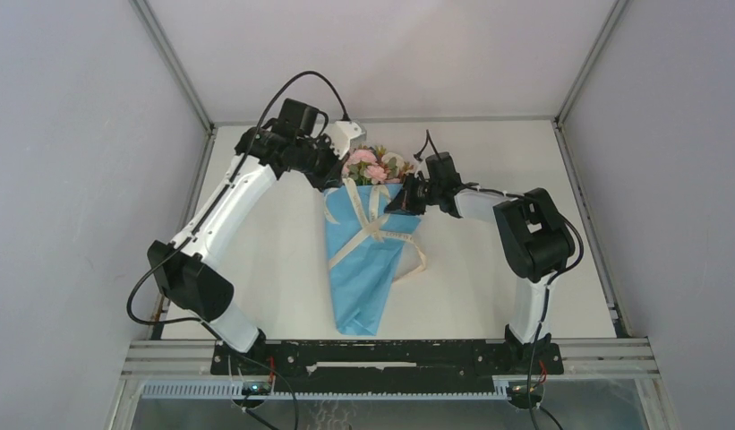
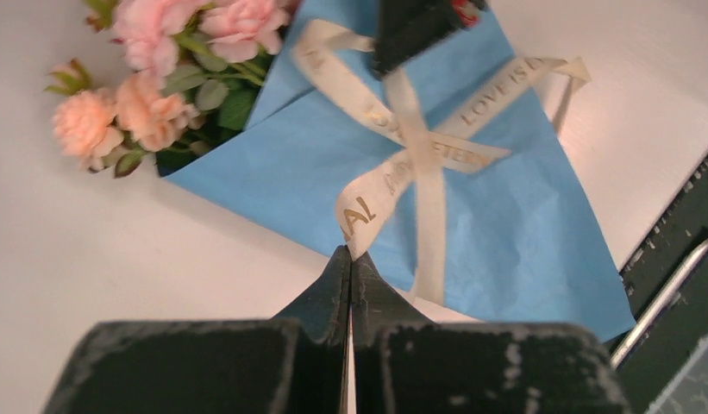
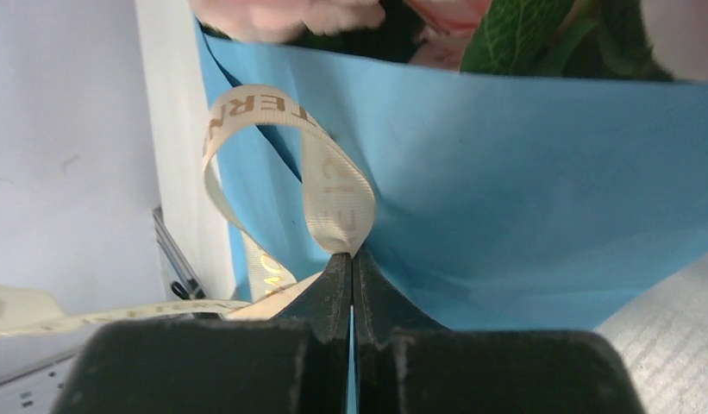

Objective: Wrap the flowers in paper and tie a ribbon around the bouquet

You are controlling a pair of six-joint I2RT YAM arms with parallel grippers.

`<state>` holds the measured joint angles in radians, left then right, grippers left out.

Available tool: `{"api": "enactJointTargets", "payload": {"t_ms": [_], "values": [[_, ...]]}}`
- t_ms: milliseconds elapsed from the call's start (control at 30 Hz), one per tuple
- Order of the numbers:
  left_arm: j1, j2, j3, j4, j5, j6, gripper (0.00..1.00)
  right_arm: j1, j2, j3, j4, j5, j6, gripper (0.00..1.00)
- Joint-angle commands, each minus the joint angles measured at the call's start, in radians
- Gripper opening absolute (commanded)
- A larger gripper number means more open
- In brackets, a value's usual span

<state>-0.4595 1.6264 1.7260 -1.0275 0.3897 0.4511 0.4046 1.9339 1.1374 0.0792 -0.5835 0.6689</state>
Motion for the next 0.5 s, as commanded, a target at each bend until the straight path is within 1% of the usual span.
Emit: {"api": "enactJointTargets", "payload": {"t_ms": [0, 33, 67, 133, 167, 267, 300, 367, 400, 467], "values": [[0.051, -0.018, 0.003, 0.115, -0.091, -0.098, 0.00, 0.024, -0.018, 0.027, -0.089, 0.016, -0.116, 0.02], [0.058, -0.020, -0.021, 0.152, -0.128, -0.100, 0.00, 0.029, -0.020, 0.027, -0.111, 0.017, -0.132, 0.02], [0.060, -0.022, -0.055, 0.184, -0.213, -0.091, 0.00, 0.032, -0.022, 0.027, -0.123, 0.016, -0.139, 0.02], [0.061, -0.018, -0.111, 0.214, -0.294, -0.040, 0.01, 0.035, -0.021, 0.027, -0.134, 0.010, -0.143, 0.02], [0.058, -0.013, -0.130, 0.204, -0.317, -0.007, 0.07, 0.035, -0.020, 0.028, -0.134, 0.005, -0.142, 0.02], [0.033, -0.002, -0.160, 0.141, -0.415, 0.077, 0.39, 0.035, -0.016, 0.027, -0.125, -0.005, -0.128, 0.02], [0.020, -0.011, -0.174, 0.142, -0.448, 0.101, 0.47, 0.033, -0.013, 0.027, -0.119, -0.010, -0.121, 0.02], [-0.012, -0.049, -0.206, 0.151, -0.457, 0.157, 0.58, 0.032, -0.012, 0.027, -0.110, -0.021, -0.102, 0.01], [-0.028, -0.060, -0.204, 0.132, -0.426, 0.174, 0.61, 0.030, -0.010, 0.027, -0.106, -0.029, -0.091, 0.01], [-0.056, -0.046, -0.161, 0.073, -0.282, 0.180, 0.65, 0.030, -0.006, 0.027, -0.100, -0.032, -0.074, 0.01]]}}
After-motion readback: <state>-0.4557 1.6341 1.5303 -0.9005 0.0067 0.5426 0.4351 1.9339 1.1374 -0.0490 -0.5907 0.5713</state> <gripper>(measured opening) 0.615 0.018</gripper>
